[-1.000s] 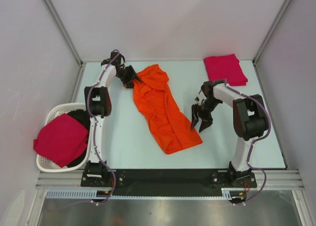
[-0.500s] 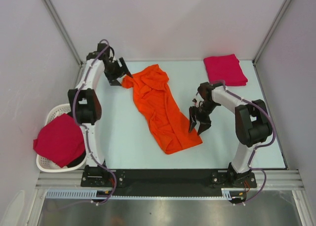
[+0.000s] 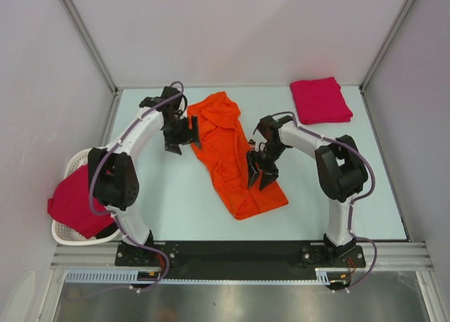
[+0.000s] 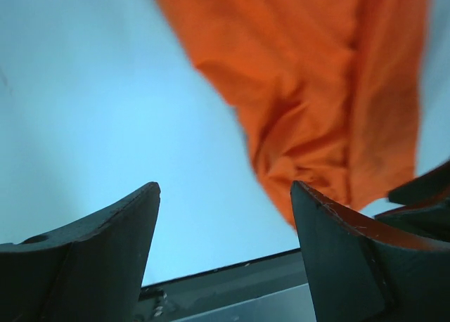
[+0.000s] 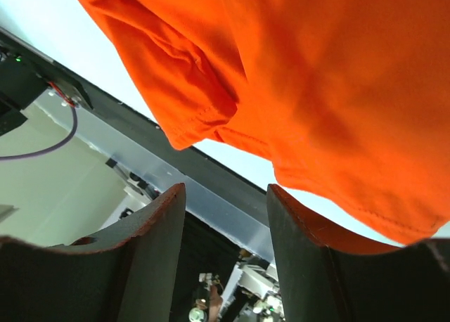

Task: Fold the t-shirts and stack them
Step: Rotate the tshirt 90 degrees

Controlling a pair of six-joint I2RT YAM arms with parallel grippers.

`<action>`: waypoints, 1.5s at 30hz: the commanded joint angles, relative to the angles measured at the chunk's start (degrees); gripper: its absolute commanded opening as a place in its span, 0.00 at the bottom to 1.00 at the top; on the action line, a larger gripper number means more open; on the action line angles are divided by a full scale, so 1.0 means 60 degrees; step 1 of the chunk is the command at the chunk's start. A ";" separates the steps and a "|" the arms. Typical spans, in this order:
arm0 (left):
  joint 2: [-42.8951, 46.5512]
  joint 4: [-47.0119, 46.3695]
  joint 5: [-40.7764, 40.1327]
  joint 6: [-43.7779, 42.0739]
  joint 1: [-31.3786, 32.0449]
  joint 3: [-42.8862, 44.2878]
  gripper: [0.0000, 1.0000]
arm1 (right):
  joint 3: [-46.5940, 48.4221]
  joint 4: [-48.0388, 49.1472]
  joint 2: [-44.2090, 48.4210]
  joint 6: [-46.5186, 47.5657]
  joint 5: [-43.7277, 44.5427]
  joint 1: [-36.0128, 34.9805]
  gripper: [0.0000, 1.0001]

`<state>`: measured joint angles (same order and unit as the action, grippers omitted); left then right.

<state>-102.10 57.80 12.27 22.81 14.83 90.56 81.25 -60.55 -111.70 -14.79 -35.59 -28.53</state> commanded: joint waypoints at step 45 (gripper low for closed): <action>0.1021 0.0049 -0.0844 -0.1282 -0.0201 -0.2438 0.84 | -0.2441 0.5451 -0.0909 -0.3718 -0.2899 -0.0884 0.42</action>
<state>-97.41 58.30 7.79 15.97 13.58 75.35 62.72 -23.22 -113.91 -38.35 -51.35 -33.19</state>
